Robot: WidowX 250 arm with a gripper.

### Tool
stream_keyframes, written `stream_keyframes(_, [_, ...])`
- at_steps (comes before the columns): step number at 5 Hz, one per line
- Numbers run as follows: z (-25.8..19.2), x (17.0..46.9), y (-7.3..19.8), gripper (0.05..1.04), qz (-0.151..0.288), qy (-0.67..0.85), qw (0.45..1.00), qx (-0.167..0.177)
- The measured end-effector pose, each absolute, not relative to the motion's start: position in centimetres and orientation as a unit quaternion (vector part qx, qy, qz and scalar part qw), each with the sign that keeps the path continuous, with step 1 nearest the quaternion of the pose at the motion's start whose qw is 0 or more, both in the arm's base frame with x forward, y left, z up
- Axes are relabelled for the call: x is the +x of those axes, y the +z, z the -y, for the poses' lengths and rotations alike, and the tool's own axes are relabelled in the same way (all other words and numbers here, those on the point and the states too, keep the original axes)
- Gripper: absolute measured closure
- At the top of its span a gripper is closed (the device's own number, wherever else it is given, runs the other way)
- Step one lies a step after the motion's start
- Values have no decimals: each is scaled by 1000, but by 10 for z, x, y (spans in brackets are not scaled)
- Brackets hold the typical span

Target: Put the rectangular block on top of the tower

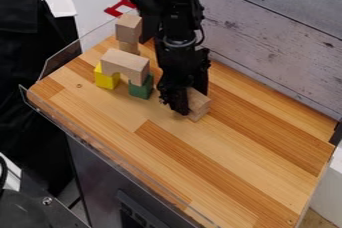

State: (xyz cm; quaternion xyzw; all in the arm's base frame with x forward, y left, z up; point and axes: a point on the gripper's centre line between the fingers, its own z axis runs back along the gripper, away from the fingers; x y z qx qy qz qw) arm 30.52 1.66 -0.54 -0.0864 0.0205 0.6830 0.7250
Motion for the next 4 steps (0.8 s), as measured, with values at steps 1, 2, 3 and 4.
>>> stream_keyframes(1, [-17, 307, 26, 473, 12, 686, 717, -120])
stream_keyframes(2, [-27, 308, 55, 473, 40, 691, 710, -131])
stream_keyframes(3, [-40, 309, 69, 473, 53, 700, 698, -142])
stream_keyframes(4, [-59, 307, 75, 473, 63, 714, 680, -152])
